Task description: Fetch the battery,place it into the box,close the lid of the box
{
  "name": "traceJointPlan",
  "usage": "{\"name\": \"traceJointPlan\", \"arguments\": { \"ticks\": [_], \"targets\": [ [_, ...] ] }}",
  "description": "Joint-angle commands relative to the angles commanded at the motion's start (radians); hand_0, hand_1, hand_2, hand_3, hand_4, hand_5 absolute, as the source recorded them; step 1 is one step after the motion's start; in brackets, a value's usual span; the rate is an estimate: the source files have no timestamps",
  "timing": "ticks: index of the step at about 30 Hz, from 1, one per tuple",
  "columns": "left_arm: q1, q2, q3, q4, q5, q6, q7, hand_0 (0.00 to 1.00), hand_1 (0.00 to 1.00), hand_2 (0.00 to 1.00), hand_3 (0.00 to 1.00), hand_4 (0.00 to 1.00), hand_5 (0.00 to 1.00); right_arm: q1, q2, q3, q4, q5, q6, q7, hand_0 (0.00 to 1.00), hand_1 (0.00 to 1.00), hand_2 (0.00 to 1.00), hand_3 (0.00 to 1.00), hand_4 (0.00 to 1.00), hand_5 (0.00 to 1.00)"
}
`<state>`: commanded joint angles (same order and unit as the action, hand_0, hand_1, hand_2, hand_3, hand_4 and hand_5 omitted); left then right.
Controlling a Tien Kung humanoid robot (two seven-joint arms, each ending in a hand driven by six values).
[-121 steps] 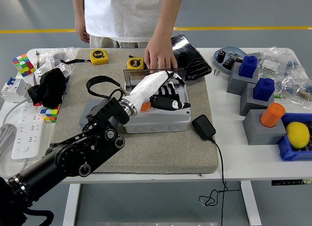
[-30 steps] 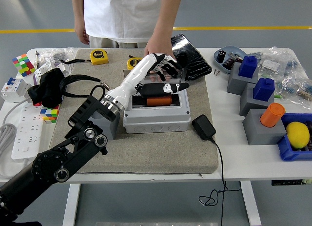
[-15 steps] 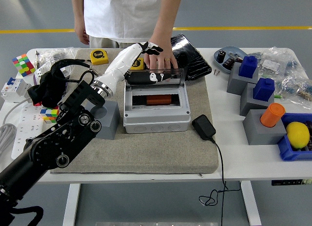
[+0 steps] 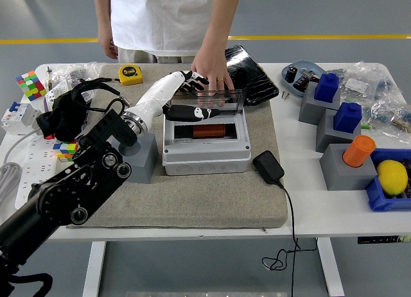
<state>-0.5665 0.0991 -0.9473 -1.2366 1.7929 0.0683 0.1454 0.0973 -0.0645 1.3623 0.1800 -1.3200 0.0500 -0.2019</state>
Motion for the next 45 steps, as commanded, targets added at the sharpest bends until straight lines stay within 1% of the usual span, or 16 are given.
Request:
{"name": "traceJointPlan", "arguments": {
  "ticks": [4,5,10,11,17,22,25,27,29,30,33,35,36,37,41,45],
  "targets": [
    [0.015,0.008,0.010,-0.054,-0.018,-0.020,0.032,0.372,0.411,0.602,0.701,0.998,0.532,-0.001,0.001,0.003,0.000,0.003,-0.001,0.000,0.602,0.649,0.668,0.578,0.979,0.562],
    [0.020,0.011,0.014,-0.074,-0.023,-0.026,0.042,0.326,0.408,0.592,0.696,0.998,0.528,-0.001,0.001,0.004,0.000,0.002,-0.001,0.000,0.602,0.649,0.668,0.577,0.978,0.564],
    [0.041,0.019,0.035,-0.139,-0.053,-0.042,0.070,0.326,0.408,0.592,0.696,0.998,0.528,-0.002,0.001,0.005,0.000,-0.002,0.000,0.000,0.602,0.649,0.668,0.577,0.978,0.564],
    [0.044,0.019,0.039,-0.146,-0.061,-0.046,0.075,0.309,0.370,0.566,0.682,0.998,0.546,-0.002,0.001,0.005,0.000,-0.002,0.000,0.000,0.602,0.649,0.668,0.577,0.978,0.564],
    [0.058,0.025,0.074,-0.142,-0.107,-0.073,0.101,0.309,0.370,0.566,0.682,0.998,0.546,-0.002,0.001,0.006,0.000,-0.005,0.000,-0.001,0.602,0.649,0.668,0.577,0.978,0.564],
    [0.068,0.030,0.102,-0.135,-0.145,-0.078,0.099,0.303,0.370,0.564,0.680,0.998,0.551,-0.002,0.001,0.007,0.000,-0.004,0.000,-0.001,0.603,0.649,0.669,0.577,0.978,0.565],
    [0.077,0.030,0.103,-0.145,-0.151,-0.072,0.090,0.300,0.375,0.562,0.676,0.998,0.564,-0.002,0.001,0.007,0.000,-0.004,0.000,-0.001,0.602,0.650,0.668,0.578,0.978,0.565],
    [0.083,0.030,0.092,-0.156,-0.155,-0.058,0.071,0.300,0.375,0.562,0.676,0.998,0.564,-0.001,0.001,0.006,0.000,-0.002,-0.001,0.000,0.602,0.650,0.668,0.578,0.978,0.565],
    [0.092,0.029,0.071,-0.167,-0.156,-0.031,0.038,0.300,0.375,0.562,0.676,0.998,0.564,-0.001,0.002,0.006,0.000,-0.001,-0.001,0.000,0.602,0.650,0.668,0.578,0.978,0.565],
    [0.101,0.028,0.050,-0.174,-0.158,-0.007,0.010,0.321,0.450,0.576,0.681,0.998,0.574,-0.001,0.002,0.007,0.000,-0.001,-0.001,0.000,0.602,0.649,0.668,0.578,0.978,0.565],
    [0.122,0.027,0.005,-0.186,-0.175,0.048,-0.063,0.321,0.450,0.576,0.681,0.998,0.574,-0.002,0.003,0.008,0.000,-0.004,-0.001,0.000,0.602,0.649,0.668,0.578,0.978,0.565],
    [0.143,0.025,-0.034,-0.190,-0.204,0.089,-0.120,0.321,0.450,0.576,0.681,0.998,0.574,-0.002,0.003,0.008,0.000,-0.008,-0.001,-0.001,0.602,0.649,0.668,0.578,0.978,0.565],
    [0.154,0.023,-0.059,-0.192,-0.215,0.109,-0.153,0.396,0.572,0.594,0.680,0.998,0.566,-0.002,0.003,0.009,0.000,-0.011,-0.001,-0.001,0.602,0.649,0.669,0.577,0.978,0.567],
    [0.166,0.020,-0.084,-0.195,-0.221,0.124,-0.182,0.396,0.572,0.594,0.680,0.998,0.566,-0.002,0.004,0.008,0.000,-0.012,-0.001,-0.001,0.602,0.649,0.669,0.577,0.978,0.567],
    [0.206,0.015,-0.166,-0.209,-0.258,0.150,-0.243,0.396,0.572,0.594,0.680,0.998,0.566,-0.001,0.004,0.007,0.000,-0.013,0.000,-0.002,0.602,0.649,0.669,0.577,0.978,0.567],
    [0.247,0.012,-0.246,-0.221,-0.320,0.174,-0.302,0.400,0.574,0.594,0.678,0.998,0.564,0.002,0.003,0.005,0.000,-0.018,0.001,-0.003,0.602,0.649,0.668,0.577,0.978,0.566]
  ]
}}
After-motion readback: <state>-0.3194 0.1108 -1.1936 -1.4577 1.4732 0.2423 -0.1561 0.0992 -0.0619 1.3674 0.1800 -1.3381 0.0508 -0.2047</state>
